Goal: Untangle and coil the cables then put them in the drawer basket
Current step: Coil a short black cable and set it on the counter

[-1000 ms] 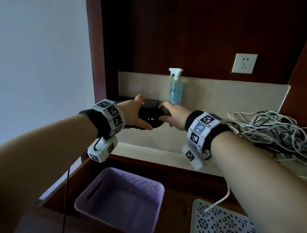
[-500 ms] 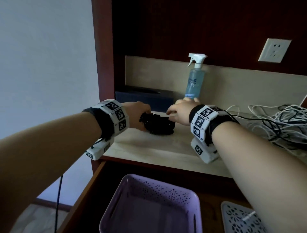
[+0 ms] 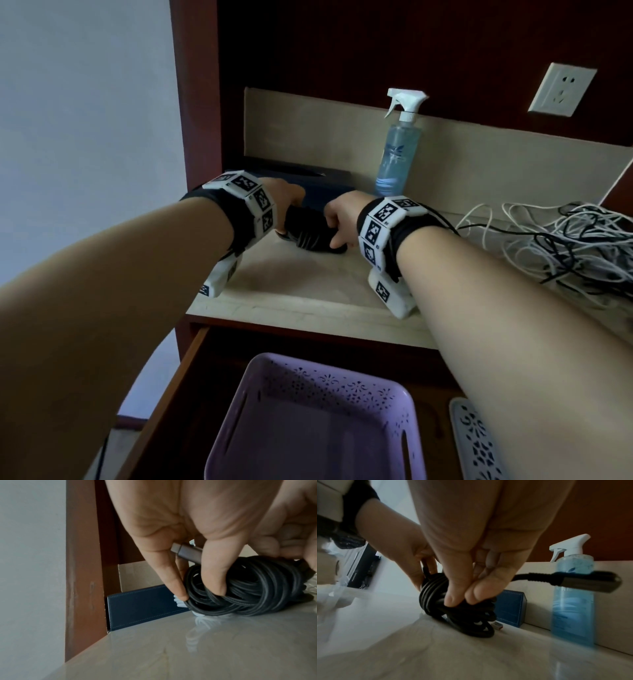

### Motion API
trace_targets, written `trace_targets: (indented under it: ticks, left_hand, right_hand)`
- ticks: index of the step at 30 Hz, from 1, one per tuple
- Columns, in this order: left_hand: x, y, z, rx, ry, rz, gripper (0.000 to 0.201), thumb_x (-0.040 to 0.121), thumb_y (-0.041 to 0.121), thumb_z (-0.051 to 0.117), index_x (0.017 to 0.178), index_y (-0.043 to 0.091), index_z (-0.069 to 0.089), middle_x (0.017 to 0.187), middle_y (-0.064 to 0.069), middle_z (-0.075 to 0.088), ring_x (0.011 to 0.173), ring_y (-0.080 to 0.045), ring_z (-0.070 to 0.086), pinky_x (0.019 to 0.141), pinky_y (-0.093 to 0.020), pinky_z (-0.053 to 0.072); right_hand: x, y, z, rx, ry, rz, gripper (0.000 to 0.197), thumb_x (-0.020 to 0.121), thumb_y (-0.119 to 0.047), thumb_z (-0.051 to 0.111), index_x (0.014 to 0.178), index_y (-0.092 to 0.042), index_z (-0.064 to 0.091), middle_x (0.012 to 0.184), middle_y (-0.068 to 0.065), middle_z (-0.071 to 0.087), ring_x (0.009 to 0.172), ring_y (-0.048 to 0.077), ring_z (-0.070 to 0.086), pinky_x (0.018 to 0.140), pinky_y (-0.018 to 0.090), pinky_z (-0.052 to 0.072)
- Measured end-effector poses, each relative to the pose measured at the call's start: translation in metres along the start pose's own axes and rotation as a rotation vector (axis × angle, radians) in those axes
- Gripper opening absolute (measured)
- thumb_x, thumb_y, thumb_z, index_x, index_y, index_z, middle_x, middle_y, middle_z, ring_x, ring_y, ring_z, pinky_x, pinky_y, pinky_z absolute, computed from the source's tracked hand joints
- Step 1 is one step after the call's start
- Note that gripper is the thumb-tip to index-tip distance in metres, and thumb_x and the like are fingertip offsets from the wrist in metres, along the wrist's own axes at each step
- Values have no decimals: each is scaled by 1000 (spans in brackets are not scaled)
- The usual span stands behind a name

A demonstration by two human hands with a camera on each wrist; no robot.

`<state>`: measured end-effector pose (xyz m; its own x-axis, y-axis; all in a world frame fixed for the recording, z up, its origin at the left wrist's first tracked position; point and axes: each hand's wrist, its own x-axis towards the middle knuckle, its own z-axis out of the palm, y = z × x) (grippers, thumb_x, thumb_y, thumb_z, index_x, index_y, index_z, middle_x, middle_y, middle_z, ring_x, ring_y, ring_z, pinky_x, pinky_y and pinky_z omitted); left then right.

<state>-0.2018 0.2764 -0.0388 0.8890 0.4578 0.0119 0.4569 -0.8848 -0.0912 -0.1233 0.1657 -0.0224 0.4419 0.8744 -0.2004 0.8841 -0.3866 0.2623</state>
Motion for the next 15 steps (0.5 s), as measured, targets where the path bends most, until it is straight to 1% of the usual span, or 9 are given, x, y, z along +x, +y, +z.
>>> trace_targets:
  ticks: [2, 3, 4, 5, 7, 8, 11, 13, 15]
  left_hand:
    - [-1, 1, 1, -4, 3, 5, 34, 79, 21, 73, 95, 17, 42, 102, -9, 58, 89, -26, 56, 80, -36, 46]
    - [-3, 2, 2, -6, 0, 3, 35, 79, 21, 73, 99, 15, 45, 106, -11, 59, 94, -28, 58, 82, -37, 46]
    - [-4, 3, 2, -12, -7, -4, 39, 79, 22, 73, 106, 13, 47, 110, -12, 60, 97, -29, 58, 83, -37, 46]
    - [-6, 4, 2, -15, -15, -15, 43, 80, 22, 73, 113, 11, 48, 113, -12, 60, 100, -30, 58, 83, -37, 46]
    - [-11, 7, -1, -6, -21, -28, 46, 83, 25, 70, 121, 10, 49, 119, -13, 59, 105, -29, 57, 81, -34, 44]
    - [-14, 11, -4, 11, -24, -42, 48, 85, 28, 67, 125, 10, 49, 124, -13, 57, 109, -29, 56, 81, -33, 43]
    - [-26, 26, -17, 11, 33, -104, 58, 90, 34, 60, 139, 10, 39, 137, -14, 45, 119, -30, 50, 89, -34, 44]
    - [-30, 46, -28, -54, 97, -61, 57, 89, 35, 62, 137, 12, 44, 131, -11, 50, 111, -30, 54, 91, -36, 48]
    - [-32, 73, -34, -101, 128, 27, 49, 87, 37, 62, 128, 12, 53, 117, -8, 56, 103, -29, 56, 92, -39, 48]
  right_hand:
    - [-2, -1, 0, 16, 2, 8, 46, 89, -28, 61, 126, -5, 49, 117, 11, 62, 91, 23, 57, 52, 19, 34]
    - [-3, -1, 1, 21, 23, 13, 45, 90, -28, 60, 127, -5, 49, 118, 11, 62, 97, 25, 59, 55, 21, 37]
    - [-6, -2, 4, 34, 51, 19, 44, 91, -26, 59, 128, -5, 48, 118, 11, 61, 102, 26, 60, 61, 24, 42]
    - [-9, -3, 7, 49, 76, 21, 43, 92, -25, 58, 129, -5, 48, 118, 12, 61, 105, 26, 59, 71, 28, 46]
    - [-18, -1, 14, 92, 106, 7, 43, 93, -24, 54, 131, -7, 46, 118, 11, 61, 108, 25, 59, 87, 31, 45]
    - [-23, 2, 17, 125, 121, -10, 43, 94, -24, 54, 133, -9, 45, 119, 9, 61, 109, 24, 57, 89, 31, 44]
    - [-49, 22, 22, 258, 190, -24, 41, 94, -27, 51, 133, -17, 46, 122, 4, 58, 110, 20, 55, 81, 23, 40]
    - [-78, 48, 26, 254, 226, 9, 33, 94, -28, 50, 125, -17, 54, 118, 3, 60, 103, 19, 58, 74, 20, 38]
    - [-108, 80, 34, 272, 220, 52, 25, 94, -26, 49, 112, -13, 61, 103, 3, 65, 82, 16, 63, 60, 12, 39]
